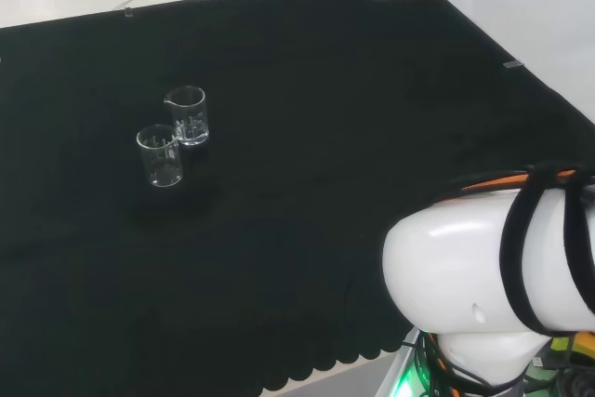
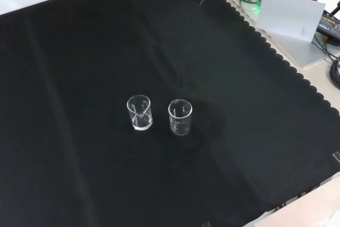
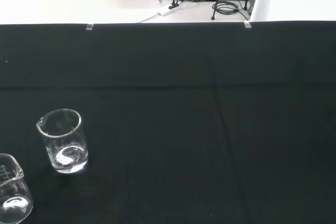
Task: Pick up the beaker on the right.
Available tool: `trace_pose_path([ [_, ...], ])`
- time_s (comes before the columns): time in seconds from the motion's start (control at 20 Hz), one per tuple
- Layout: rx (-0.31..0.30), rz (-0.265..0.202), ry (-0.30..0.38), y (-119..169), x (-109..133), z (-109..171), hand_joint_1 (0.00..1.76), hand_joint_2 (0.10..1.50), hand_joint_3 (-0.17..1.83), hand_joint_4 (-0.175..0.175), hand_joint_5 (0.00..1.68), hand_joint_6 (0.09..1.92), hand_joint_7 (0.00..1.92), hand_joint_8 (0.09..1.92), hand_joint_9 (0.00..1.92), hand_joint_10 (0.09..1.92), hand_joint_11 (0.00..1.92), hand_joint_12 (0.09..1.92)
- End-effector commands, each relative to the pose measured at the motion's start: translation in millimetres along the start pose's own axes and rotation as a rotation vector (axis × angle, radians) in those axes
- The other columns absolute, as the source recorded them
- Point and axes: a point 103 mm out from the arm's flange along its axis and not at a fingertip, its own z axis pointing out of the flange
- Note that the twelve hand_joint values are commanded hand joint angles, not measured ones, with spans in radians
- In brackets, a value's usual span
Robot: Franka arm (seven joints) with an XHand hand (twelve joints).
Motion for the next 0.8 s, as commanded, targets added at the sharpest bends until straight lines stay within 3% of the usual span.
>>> trace_pose_path([
  [0.05, 0.017, 0.017, 0.05, 29, -6, 39, 0.56, 1.02, 0.25, -0.05, 0.3, 0.09, 0.23, 0.61, 0.37, 0.68, 0.01, 1.36],
  [0.35, 0.013, -0.026, 0.129, 80, -10, 75, 0.58, 0.97, 0.32, -0.053, 0.31, 0.09, 0.22, 0.63, 0.39, 0.67, 0.01, 1.36],
  [0.5, 0.015, -0.068, 0.154, 118, -1, 98, 0.59, 0.94, 0.37, -0.053, 0.31, 0.09, 0.22, 0.63, 0.4, 0.66, 0.01, 1.36],
  [0.8, 0.044, -0.12, 0.189, 164, 18, 137, 0.62, 0.87, 0.46, -0.054, 0.31, 0.09, 0.23, 0.63, 0.41, 0.66, 0.01, 1.37],
])
